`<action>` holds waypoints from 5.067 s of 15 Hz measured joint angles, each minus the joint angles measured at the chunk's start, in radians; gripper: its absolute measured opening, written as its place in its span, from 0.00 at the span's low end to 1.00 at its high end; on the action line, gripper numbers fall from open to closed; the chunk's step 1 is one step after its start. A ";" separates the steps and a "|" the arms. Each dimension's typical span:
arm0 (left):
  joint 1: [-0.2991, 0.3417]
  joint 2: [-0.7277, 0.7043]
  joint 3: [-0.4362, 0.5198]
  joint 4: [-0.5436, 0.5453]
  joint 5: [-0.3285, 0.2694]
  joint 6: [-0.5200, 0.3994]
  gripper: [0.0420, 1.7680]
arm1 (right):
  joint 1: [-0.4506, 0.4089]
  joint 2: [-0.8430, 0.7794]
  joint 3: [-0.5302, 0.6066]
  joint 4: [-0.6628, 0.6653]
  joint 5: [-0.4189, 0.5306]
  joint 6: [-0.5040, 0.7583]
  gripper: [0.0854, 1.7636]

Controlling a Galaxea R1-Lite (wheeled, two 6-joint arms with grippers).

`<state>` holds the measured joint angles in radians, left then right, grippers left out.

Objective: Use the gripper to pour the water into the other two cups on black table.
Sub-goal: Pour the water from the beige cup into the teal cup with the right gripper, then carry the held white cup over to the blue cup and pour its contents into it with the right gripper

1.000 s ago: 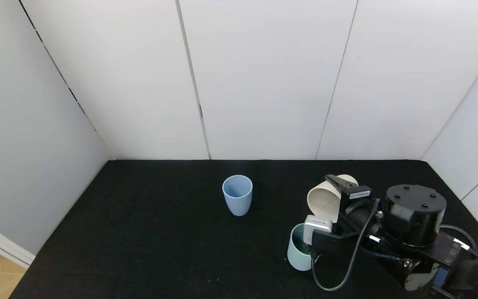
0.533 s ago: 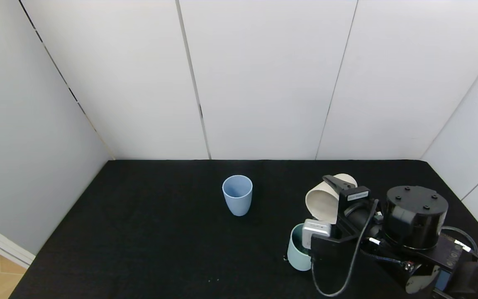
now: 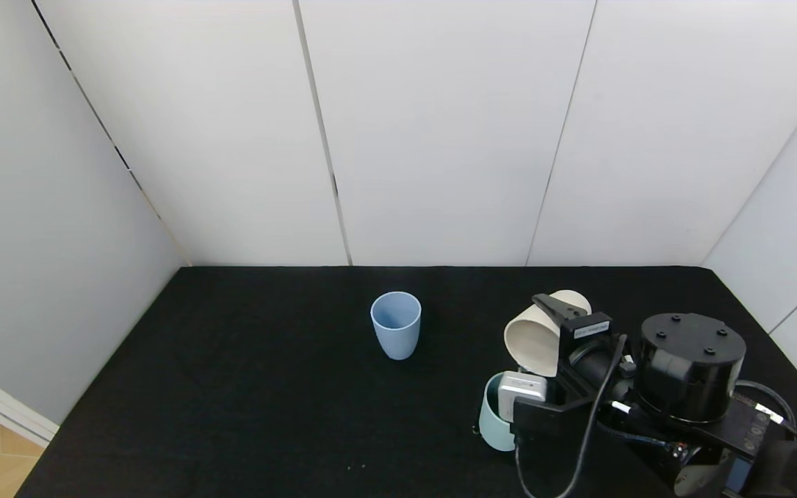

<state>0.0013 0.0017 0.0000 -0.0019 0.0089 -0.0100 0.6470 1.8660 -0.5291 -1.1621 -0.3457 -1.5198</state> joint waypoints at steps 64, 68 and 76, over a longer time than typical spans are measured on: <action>0.000 0.000 0.000 0.000 0.000 0.000 0.97 | 0.121 0.552 -1.194 0.652 -0.321 0.082 0.73; 0.000 0.000 0.000 0.000 0.000 0.000 0.97 | 0.128 0.552 -1.197 0.651 -0.321 -0.010 0.73; 0.000 0.000 0.000 0.000 0.000 0.000 0.97 | 0.138 0.547 -1.203 0.650 -0.319 -0.150 0.73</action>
<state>0.0013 0.0017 0.0000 -0.0019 0.0089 -0.0104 0.7851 2.4126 -1.7317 -0.5121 -0.6649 -1.6694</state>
